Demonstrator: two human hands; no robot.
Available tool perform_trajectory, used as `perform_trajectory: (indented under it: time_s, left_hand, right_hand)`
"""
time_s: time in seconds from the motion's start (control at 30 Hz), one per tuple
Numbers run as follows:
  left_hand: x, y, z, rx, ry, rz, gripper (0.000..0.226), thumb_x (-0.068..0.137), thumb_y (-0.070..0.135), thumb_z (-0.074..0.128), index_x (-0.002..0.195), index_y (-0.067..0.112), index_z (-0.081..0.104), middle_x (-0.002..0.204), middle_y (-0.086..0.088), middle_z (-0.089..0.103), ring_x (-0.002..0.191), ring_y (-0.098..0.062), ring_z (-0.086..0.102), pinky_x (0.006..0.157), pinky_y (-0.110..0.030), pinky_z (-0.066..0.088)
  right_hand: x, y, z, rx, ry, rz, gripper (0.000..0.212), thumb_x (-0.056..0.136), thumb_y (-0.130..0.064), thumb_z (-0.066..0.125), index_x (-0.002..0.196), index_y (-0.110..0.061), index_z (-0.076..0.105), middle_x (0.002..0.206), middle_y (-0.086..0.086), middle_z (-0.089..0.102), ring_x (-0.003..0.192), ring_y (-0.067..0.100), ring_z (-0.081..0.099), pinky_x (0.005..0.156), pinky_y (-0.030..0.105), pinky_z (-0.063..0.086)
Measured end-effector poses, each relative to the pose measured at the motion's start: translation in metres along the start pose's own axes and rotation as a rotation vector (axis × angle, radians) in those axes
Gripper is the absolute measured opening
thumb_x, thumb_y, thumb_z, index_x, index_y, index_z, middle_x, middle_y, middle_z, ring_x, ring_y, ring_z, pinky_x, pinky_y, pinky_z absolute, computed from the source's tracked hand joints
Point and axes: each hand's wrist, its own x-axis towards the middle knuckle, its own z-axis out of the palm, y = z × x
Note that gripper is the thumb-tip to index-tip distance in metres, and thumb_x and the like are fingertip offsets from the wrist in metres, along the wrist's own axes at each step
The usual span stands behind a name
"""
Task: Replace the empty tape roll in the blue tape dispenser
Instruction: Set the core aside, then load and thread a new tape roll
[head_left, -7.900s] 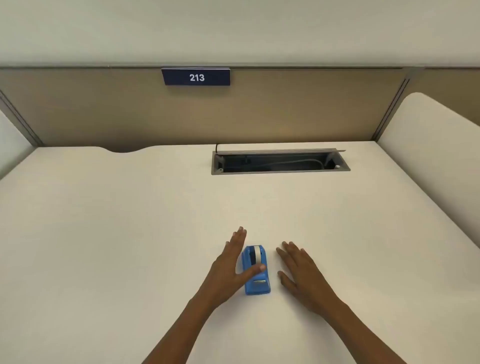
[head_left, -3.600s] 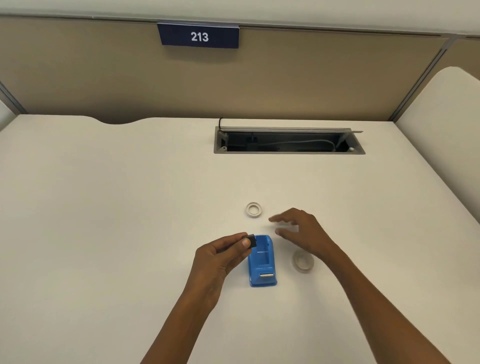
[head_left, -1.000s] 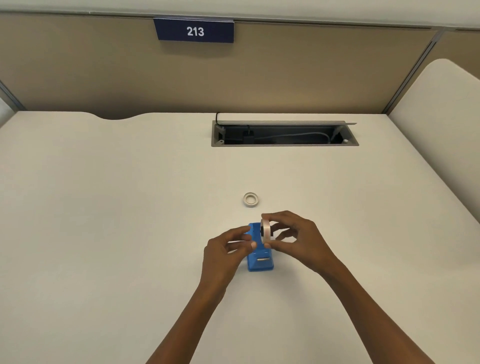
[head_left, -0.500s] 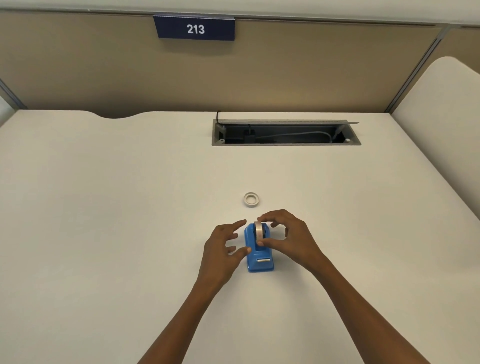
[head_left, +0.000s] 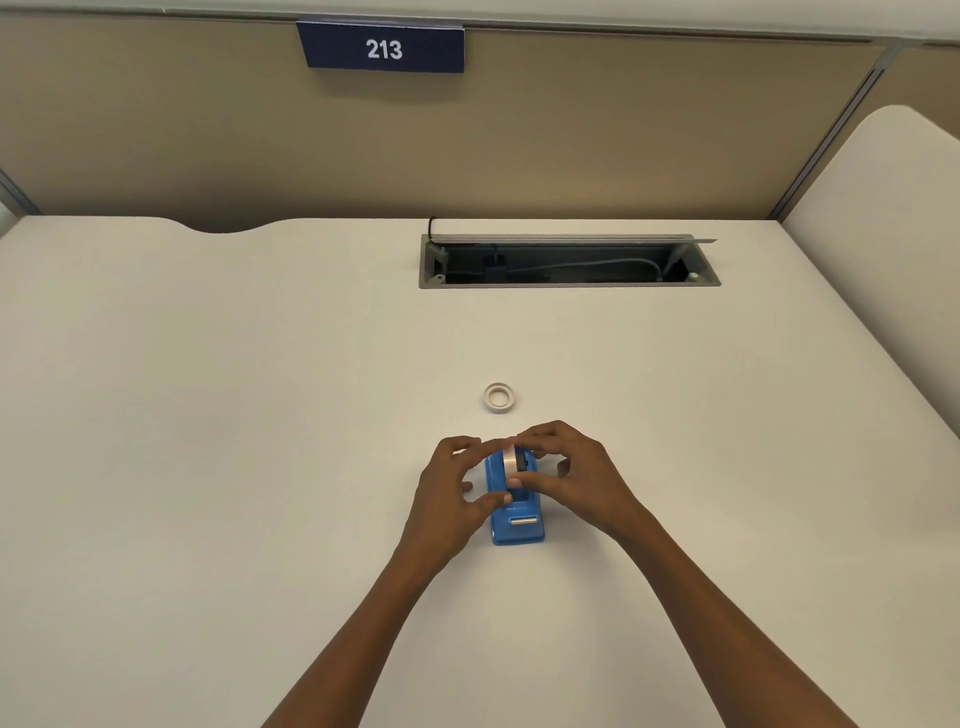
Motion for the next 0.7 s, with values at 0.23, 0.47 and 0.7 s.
perform_trajectory:
  time_s: [0.23, 0.47, 0.7]
  left_hand:
    - [0.004, 0.0, 0.001, 0.014, 0.011, -0.002, 0.048, 0.076, 0.026, 0.073, 0.104, 0.054, 0.046, 0.13, -0.001, 0.046, 0.106, -0.008, 0.045, 0.08, -0.017, 0.042]
    - [0.006, -0.003, 0.006, 0.028, 0.0, -0.007, 0.048, 0.079, 0.025, 0.071, 0.123, 0.033, 0.054, 0.129, -0.004, 0.048, 0.106, -0.009, 0.046, 0.081, -0.018, 0.042]
    - [0.006, -0.007, 0.005, 0.041, -0.001, -0.015, 0.049, 0.076, 0.029, 0.072, 0.122, 0.031, 0.056, 0.128, -0.005, 0.049, 0.103, -0.01, 0.047, 0.075, -0.008, 0.039]
  right_hand:
    - [-0.009, 0.004, -0.002, 0.117, 0.121, 0.011, 0.037, 0.068, -0.017, 0.082, 0.101, -0.023, 0.066, 0.101, -0.011, 0.068, 0.092, 0.007, 0.065, 0.067, 0.012, 0.052]
    - [-0.011, 0.008, 0.0, 0.112, 0.183, -0.063, 0.014, 0.076, -0.009, 0.075, 0.088, -0.014, 0.075, 0.101, -0.002, 0.07, 0.094, 0.009, 0.065, 0.07, 0.016, 0.053]
    - [-0.014, 0.01, 0.004, 0.122, 0.203, -0.056, 0.015, 0.077, -0.008, 0.074, 0.091, -0.013, 0.075, 0.103, 0.0, 0.07, 0.096, 0.012, 0.065, 0.071, 0.019, 0.056]
